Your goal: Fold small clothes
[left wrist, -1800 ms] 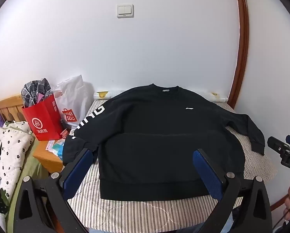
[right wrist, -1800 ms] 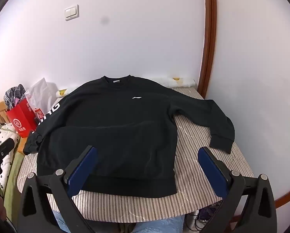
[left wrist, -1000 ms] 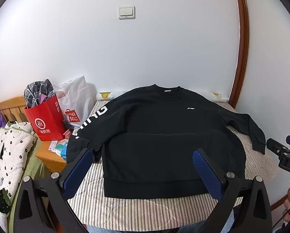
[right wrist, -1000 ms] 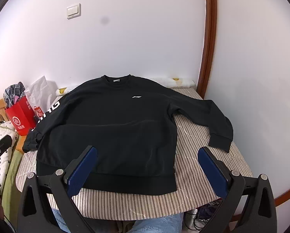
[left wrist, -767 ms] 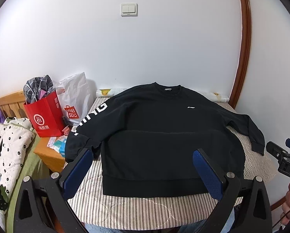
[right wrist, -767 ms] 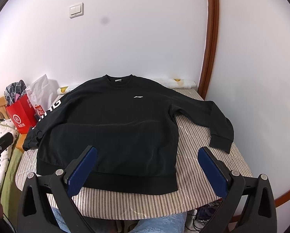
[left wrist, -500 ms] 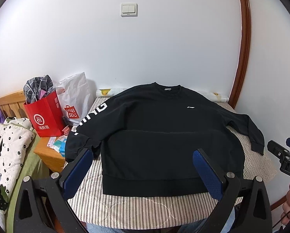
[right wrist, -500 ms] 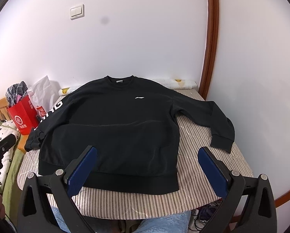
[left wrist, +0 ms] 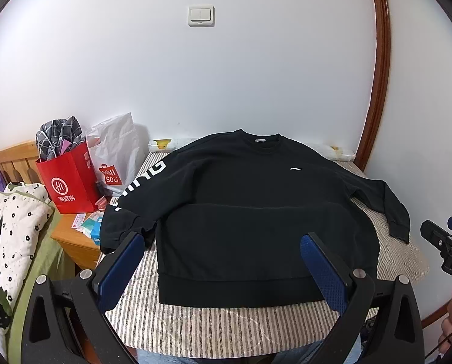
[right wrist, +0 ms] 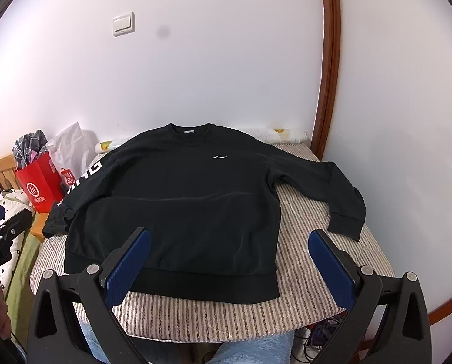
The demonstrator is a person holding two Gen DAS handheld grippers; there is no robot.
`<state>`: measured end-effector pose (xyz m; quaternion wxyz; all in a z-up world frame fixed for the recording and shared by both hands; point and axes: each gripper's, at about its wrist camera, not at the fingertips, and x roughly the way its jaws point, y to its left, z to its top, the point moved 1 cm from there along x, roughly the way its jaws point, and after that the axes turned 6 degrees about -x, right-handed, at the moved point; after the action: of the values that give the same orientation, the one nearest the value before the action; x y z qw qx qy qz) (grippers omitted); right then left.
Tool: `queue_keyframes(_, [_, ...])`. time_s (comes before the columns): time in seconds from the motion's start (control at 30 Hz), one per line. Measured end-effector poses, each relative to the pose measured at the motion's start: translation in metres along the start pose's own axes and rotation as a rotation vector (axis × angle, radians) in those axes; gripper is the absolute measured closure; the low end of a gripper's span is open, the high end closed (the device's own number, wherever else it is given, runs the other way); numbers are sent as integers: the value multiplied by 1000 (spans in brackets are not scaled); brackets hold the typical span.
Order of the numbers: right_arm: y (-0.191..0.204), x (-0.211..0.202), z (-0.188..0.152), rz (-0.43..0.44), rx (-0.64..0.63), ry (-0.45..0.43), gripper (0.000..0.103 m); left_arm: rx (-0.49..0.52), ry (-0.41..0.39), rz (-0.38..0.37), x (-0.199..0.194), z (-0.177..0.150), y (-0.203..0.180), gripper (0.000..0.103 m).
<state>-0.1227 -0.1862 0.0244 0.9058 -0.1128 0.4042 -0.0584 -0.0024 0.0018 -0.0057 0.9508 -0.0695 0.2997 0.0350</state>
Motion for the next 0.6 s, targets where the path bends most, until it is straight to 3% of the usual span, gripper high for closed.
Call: queue_keyframes(0.6, [1, 0, 0, -2, 9, -3, 1, -3, 2, -2, 1, 2, 1, 0])
